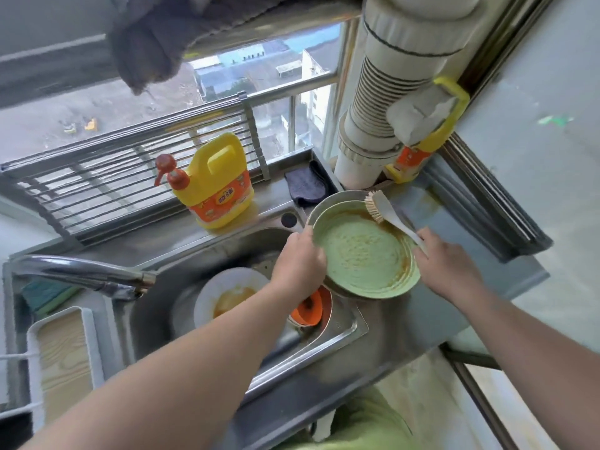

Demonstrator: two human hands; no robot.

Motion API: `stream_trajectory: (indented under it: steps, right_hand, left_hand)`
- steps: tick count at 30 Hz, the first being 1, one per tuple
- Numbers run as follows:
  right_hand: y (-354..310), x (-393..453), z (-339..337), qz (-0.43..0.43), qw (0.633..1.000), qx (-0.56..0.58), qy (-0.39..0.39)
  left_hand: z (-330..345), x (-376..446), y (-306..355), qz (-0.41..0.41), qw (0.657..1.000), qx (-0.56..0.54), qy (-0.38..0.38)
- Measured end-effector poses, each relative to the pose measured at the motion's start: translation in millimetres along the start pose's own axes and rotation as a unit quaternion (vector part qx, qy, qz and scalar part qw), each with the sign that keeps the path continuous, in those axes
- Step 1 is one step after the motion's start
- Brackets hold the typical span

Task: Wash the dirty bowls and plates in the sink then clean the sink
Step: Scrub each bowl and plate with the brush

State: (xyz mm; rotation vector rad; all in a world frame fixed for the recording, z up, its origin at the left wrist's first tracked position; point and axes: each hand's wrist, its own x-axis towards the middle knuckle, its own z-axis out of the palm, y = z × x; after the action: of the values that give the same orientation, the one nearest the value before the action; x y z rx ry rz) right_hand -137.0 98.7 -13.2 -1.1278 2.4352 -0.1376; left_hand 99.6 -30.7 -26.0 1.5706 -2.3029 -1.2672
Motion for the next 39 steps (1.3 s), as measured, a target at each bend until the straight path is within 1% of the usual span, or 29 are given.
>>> stream_trajectory:
  steps: [2, 4, 6, 8, 9, 11, 13, 15, 17, 19, 21, 22, 24, 25, 27, 29, 30, 32, 33, 34, 36, 37, 38, 39]
  right_hand:
    - [0, 4, 3, 0.008, 1.0, -0.017, -0.003]
    - [-8, 3, 4, 0.002, 0.999, -0.021, 0.039]
    - [-30, -8, 4, -0.037, 0.995, 0.012, 0.09]
    - [-67, -28, 9, -0.113, 0.986, 0.073, 0.102]
    - [-91, -42, 15, -0.163, 0.978, 0.102, 0.084]
    - [-135, -66, 43, -0.244, 0.961, 0.131, -0.004]
    - [-167, -73, 89, -0.28, 0.95, 0.065, -0.121]
    - [-186, -65, 136, -0.276, 0.935, -0.036, -0.22]
    - [-199, -47, 168, -0.271, 0.921, -0.103, -0.262]
    - [-209, -26, 189, -0.27, 0.914, -0.154, -0.261]
    - [-217, -4, 204, -0.272, 0.907, -0.201, -0.25]
    - [-219, 4, 208, -0.271, 0.903, -0.215, -0.254]
    - [-221, 16, 218, -0.268, 0.897, -0.219, -0.274]
    - [-222, 19, 222, -0.263, 0.898, -0.213, -0.283]
    - [-224, 19, 227, -0.256, 0.899, -0.199, -0.293]
    - [-226, 19, 233, -0.25, 0.902, -0.182, -0.301]
    - [-226, 20, 235, -0.246, 0.903, -0.171, -0.307]
    - [-227, 24, 237, -0.231, 0.91, -0.138, -0.316]
    - [-227, 26, 237, -0.223, 0.914, -0.12, -0.318]
    - [-226, 28, 237, -0.216, 0.916, -0.103, -0.321]
    - [-224, 29, 232, -0.212, 0.917, -0.073, -0.331]
    - [-223, 29, 228, -0.212, 0.916, -0.06, -0.334]
    - [-222, 28, 225, -0.216, 0.917, -0.05, -0.332]
    - [-221, 26, 220, -0.222, 0.92, -0.045, -0.321]
  left_hand:
    - [-4, 0, -8, 0.026, 0.998, 0.04, -0.026]
    - [-11, -5, -24, 0.05, 0.999, 0.005, -0.011]
    - [-19, -11, -50, 0.022, 0.997, -0.064, 0.03]
    - [-29, -21, -90, -0.051, 0.994, -0.073, 0.062]
    - [-33, -28, -115, -0.095, 0.993, -0.048, 0.06]
    - [-39, -45, -169, -0.18, 0.983, -0.002, 0.045]
    - [-41, -62, -215, -0.279, 0.96, 0.004, 0.021]
    - [-39, -76, -252, -0.368, 0.929, -0.029, 0.011]
    - [-31, -80, -282, -0.428, 0.9, -0.082, 0.015]
    - [-18, -76, -301, -0.457, 0.876, -0.153, 0.033]
    - [-3, -68, -314, -0.469, 0.855, -0.214, 0.049]
    - [3, -65, -315, -0.467, 0.851, -0.236, 0.048]
    - [13, -60, -316, -0.473, 0.843, -0.251, 0.062]
    - [16, -60, -317, -0.482, 0.838, -0.247, 0.066]
    - [27, -58, -330, -0.488, 0.822, -0.279, 0.092]
    - [26, -58, -326, -0.498, 0.792, -0.332, 0.123]
    - [28, -56, -326, -0.495, 0.782, -0.351, 0.139]
    - [20, -55, -305, -0.468, 0.782, -0.376, 0.166]
    - [16, -55, -298, -0.458, 0.782, -0.387, 0.172]
    - [13, -56, -293, -0.448, 0.774, -0.413, 0.172]
    - [3, -58, -286, -0.422, 0.751, -0.486, 0.151]
    - [-4, -62, -283, -0.41, 0.748, -0.504, 0.138]
    - [-10, -66, -283, -0.393, 0.759, -0.503, 0.128]
    - [-15, -70, -283, -0.376, 0.779, -0.486, 0.122]
